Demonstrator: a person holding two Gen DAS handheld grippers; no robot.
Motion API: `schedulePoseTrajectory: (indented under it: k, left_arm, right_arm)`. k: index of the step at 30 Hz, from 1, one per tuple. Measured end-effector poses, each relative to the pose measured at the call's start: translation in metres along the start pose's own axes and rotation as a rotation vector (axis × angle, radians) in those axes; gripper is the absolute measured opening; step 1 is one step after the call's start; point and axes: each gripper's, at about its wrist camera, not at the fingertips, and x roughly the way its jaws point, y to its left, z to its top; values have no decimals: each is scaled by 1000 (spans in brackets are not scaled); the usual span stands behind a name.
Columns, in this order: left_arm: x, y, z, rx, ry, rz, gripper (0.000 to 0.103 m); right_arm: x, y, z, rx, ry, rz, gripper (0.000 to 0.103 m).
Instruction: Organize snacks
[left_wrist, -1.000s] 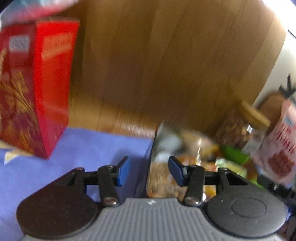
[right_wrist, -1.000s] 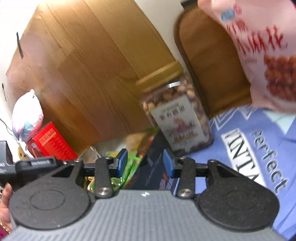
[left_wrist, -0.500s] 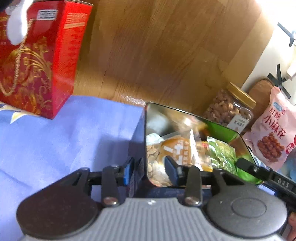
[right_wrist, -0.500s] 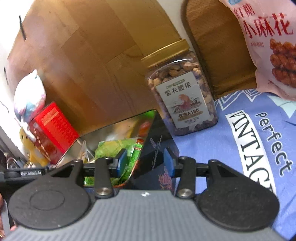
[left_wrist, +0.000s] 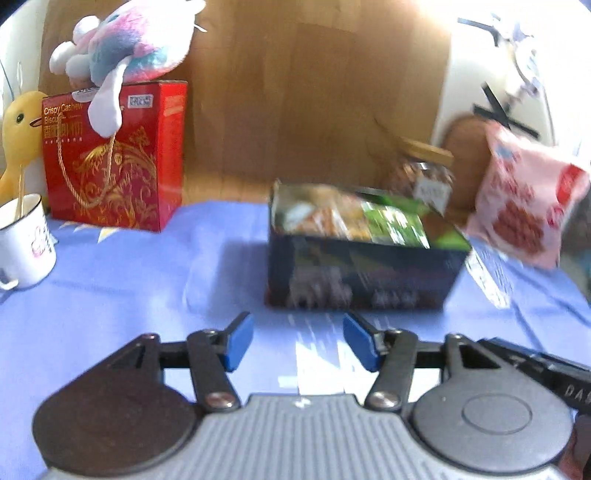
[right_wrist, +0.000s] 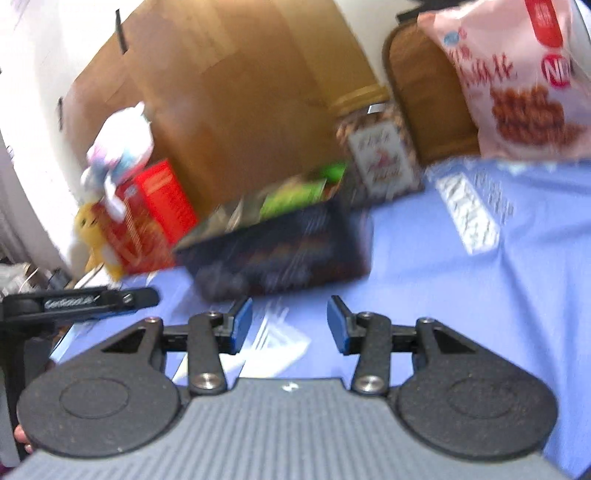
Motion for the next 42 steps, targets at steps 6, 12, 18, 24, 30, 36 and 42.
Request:
schedulePoseTrajectory:
  k: [6, 12, 18, 24, 30, 36, 42]
  left_arm:
    - [-27, -13, -32, 30, -28, 18, 103]
    - [-41, -18, -50, 28, -4, 42, 103]
    - [-42, -24, -61, 38, 27, 64, 103]
    - [-42, -32, -66, 78, 21, 107, 103]
    - [-38, -36, -70, 108, 22, 122, 103]
    - [-32, -41, -71, 147, 36, 147, 103]
    - [-26, -40, -70, 146, 38, 184, 103]
  right_arm:
    - [-13, 23, -33, 31, 81, 59, 54]
    - [-29, 37, -48, 19, 95, 87, 59]
    - [-42, 37, -53, 28, 76, 84, 64]
    - [-46, 31, -52, 58, 60, 70, 67]
    - [-46, 26, -52, 76, 56, 68, 68]
    - [-42, 19, -53, 102, 64, 68, 68]
    - [-40, 16, -53, 117, 69, 66, 68]
